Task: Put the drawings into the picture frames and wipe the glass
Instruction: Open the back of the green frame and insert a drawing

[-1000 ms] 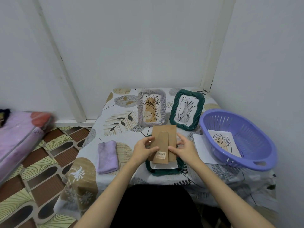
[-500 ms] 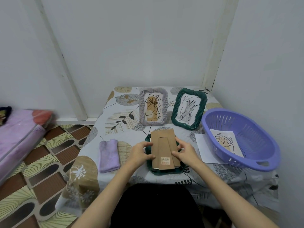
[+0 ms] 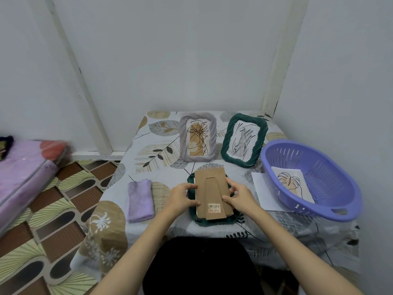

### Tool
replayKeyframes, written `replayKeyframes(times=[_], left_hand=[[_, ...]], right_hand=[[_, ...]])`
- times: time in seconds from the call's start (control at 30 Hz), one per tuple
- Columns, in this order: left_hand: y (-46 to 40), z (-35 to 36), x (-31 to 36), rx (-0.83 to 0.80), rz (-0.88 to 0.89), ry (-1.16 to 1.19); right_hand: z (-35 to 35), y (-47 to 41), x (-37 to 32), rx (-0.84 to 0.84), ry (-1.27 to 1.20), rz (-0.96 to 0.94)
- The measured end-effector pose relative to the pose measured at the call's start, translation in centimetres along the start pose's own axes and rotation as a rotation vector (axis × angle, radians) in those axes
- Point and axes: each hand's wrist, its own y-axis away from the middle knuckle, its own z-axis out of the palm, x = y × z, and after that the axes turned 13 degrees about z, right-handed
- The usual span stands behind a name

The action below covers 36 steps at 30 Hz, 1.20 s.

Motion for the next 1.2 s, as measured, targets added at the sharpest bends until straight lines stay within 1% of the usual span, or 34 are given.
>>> replayKeyframes(times=[0.17,0.4,0.67,0.83,1.03,1.2], left_hand=[[0.0,0.0,0.0,-0.01,-0.003,-0.022],[0.0,0.0,0.2,-0.023,0.002,-0.027],[-0.1,0.1,0.3,-0.008,-0.03,0.019],[0.1,0.2,0.4,-0.006,-0.023,-0.005],[-0.1,0.1,0.3,-0.084,-0.021,-0.07],[-0.3,0.1,0.3,-0.168,0.045,-0.193]], right_hand=[[-0.2,0.2,-0.1,-0.003,0.025,-0.002],[-1.6,0.0,-0.9,-0.104,0.123,0.035],[-1.4,1.0,-1.2,-0.014,0.14,-0.044],[-1.3,1.1,-0.8,0.008,0.164,-0.046],[-1.0,0.8,-0.2,0.021,0.217,-0.034],[-0.6,0.3,-0.1,0.019,0.303,-0.02]])
